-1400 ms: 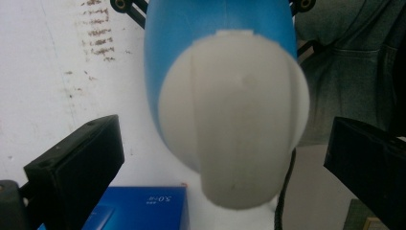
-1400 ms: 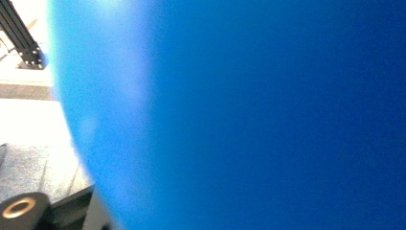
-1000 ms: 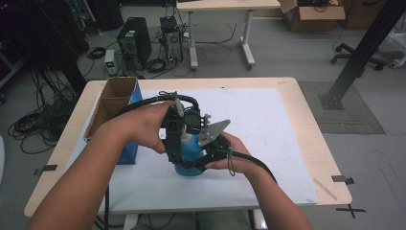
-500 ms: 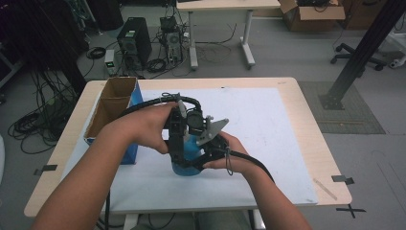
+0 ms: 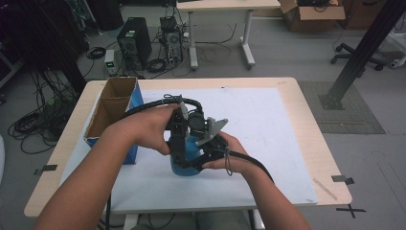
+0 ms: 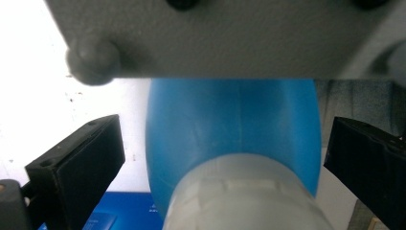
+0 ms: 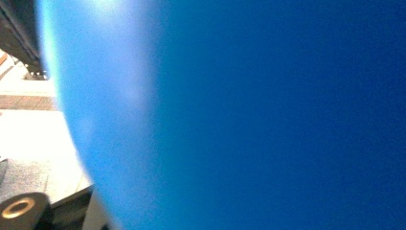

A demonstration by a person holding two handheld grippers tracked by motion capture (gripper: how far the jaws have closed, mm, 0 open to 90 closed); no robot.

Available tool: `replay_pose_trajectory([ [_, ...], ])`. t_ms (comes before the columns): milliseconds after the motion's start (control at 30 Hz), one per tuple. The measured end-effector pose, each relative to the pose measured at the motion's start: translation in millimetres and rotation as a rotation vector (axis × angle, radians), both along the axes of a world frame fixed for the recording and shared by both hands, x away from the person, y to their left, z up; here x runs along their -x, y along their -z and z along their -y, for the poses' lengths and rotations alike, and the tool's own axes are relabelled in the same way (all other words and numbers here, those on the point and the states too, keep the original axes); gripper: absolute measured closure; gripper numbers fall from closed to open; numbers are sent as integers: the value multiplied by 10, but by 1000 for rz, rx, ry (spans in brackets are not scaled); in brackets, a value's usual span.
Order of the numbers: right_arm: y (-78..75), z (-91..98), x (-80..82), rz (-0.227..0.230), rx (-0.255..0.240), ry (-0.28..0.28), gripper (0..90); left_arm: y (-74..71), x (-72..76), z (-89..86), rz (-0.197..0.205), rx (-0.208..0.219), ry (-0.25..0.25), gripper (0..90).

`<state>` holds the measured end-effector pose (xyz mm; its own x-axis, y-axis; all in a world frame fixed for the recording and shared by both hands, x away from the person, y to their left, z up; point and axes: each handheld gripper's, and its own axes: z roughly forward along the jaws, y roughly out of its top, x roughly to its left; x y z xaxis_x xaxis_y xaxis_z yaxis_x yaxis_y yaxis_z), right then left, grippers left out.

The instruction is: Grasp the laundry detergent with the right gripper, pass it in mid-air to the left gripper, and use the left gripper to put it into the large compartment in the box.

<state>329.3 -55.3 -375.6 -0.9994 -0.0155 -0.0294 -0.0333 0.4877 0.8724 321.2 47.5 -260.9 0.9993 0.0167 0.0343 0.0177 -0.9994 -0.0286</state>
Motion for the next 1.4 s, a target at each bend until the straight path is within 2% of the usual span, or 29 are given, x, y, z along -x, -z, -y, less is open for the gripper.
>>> replay_pose_trajectory([
  [133, -5, 4, 4, 1, -1, 1, 453, -5, 3, 4, 9, 0, 3, 26],
  [167, -10, 4, 21, -25, -9, -2, 453, -6, 4, 4, 11, 3, 4, 36],
  [200, -8, 6, 4, 4, -1, 1, 453, -8, 4, 6, 13, 3, 5, 46],
  [233, -9, 5, 2, 9, -2, 0, 453, -7, 2, 7, 16, 0, 4, 55],
  [333, -13, 3, 12, -8, -5, -3, 453, -5, -6, 6, 10, -3, 6, 83],
  [1400, -32, -1, 22, -9, -3, 4, 453, -22, 13, 6, 10, 2, 35, 312],
])
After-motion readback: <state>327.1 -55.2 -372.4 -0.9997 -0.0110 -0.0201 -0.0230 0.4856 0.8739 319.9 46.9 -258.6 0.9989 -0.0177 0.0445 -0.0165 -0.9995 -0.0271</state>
